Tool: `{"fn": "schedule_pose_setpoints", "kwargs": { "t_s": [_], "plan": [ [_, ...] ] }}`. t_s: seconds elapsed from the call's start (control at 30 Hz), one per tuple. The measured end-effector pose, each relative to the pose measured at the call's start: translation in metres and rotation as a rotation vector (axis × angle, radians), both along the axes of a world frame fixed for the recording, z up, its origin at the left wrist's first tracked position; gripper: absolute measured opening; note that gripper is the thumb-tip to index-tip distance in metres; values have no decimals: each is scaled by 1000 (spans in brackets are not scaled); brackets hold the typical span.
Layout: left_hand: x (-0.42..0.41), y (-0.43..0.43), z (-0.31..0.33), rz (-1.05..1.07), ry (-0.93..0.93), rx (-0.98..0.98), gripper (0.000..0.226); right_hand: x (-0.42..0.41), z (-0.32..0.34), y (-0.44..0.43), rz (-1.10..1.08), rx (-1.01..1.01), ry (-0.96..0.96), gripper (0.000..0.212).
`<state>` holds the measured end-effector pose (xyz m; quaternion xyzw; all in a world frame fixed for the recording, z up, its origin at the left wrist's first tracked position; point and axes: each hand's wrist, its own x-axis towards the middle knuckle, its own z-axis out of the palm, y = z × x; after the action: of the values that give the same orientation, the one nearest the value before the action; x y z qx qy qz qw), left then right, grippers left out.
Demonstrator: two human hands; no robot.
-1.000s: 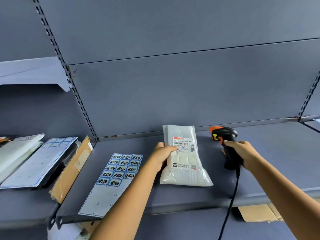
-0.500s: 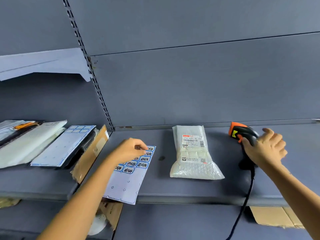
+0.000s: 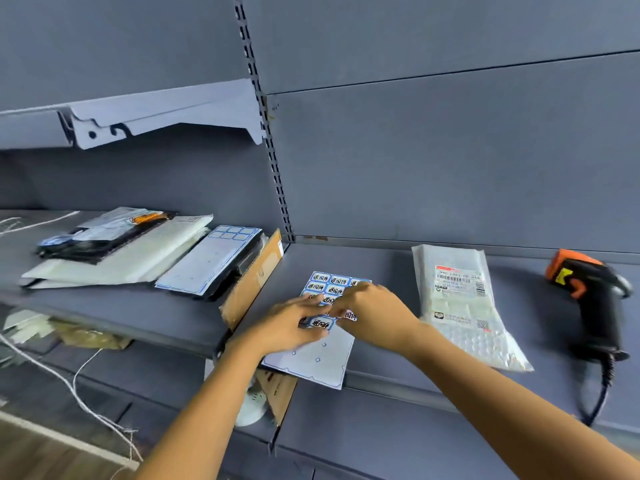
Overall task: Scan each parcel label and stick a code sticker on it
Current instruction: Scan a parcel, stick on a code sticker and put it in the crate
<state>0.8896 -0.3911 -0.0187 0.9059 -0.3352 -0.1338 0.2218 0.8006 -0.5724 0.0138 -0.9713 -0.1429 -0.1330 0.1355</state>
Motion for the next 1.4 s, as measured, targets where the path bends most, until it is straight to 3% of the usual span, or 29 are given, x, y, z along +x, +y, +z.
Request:
{"fn": "schedule_pose_setpoints", "kwargs": {
  "t_s": [0.17,0.47,0.77,0.83,1.0,1.4],
  "plan": [
    [-10,2,-4,-51,-154,58,51,11,-16,3,22,-38,96,29],
    [-8,5,1,-14,58,55,65,26,-4,-1,66,-218,120,28],
    [-11,5,5,-18,85,83,69,44,-4,-6,162,-171,205,20],
    [-12,5,6,-8,87,86,68,45,-8,-7,201,-179,145,17],
    [-14,5,9,-26,66,80,56,40,-28,-12,295,-146,-208,14],
    [-19,4,10,-15,41,110,65,38,-26,-10,309,-106,-286,26]
  ]
}}
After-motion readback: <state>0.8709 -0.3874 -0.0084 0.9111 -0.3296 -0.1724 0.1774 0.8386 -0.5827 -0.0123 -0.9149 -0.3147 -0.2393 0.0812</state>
